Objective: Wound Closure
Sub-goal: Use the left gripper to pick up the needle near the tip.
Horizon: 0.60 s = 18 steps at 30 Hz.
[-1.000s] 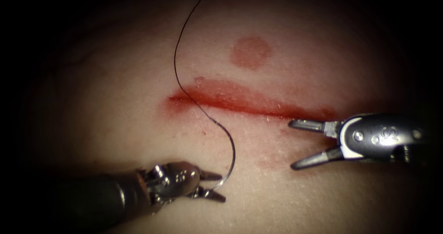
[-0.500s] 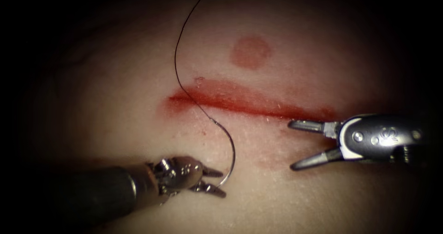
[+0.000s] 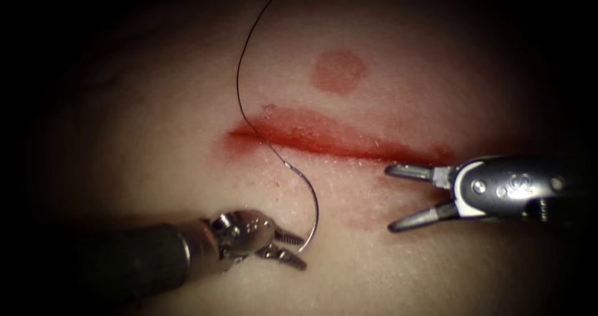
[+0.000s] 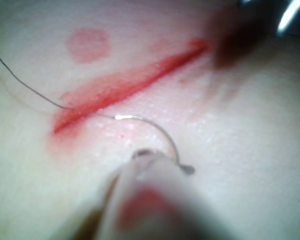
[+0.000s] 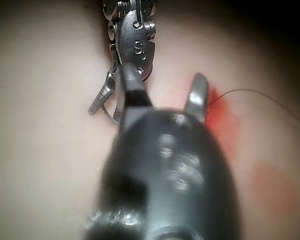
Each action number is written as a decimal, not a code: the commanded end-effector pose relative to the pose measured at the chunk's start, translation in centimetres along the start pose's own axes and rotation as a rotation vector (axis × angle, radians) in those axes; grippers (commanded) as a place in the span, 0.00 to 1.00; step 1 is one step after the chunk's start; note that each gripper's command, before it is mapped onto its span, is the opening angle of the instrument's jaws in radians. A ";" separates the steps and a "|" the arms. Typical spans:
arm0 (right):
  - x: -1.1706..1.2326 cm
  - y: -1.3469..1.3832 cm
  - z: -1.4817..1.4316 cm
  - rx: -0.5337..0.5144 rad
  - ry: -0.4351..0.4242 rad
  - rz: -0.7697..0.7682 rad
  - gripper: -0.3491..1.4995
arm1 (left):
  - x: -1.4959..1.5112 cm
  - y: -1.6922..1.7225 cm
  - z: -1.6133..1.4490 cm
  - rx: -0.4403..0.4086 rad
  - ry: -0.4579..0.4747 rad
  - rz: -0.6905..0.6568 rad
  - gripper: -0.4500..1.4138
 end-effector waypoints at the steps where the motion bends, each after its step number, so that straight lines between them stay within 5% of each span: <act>1: -0.03 -0.04 0.09 0.005 -0.001 0.001 0.74 | -0.01 -0.01 0.10 -0.017 0.008 -0.002 0.35; 6: -0.03 -0.05 0.09 0.007 -0.003 0.001 0.74 | 0.03 0.04 0.20 -0.095 0.031 -0.017 0.33; 18: 0.01 -0.07 0.13 0.006 -0.003 0.000 0.75 | 0.01 -0.22 0.14 -0.107 0.043 -0.089 0.19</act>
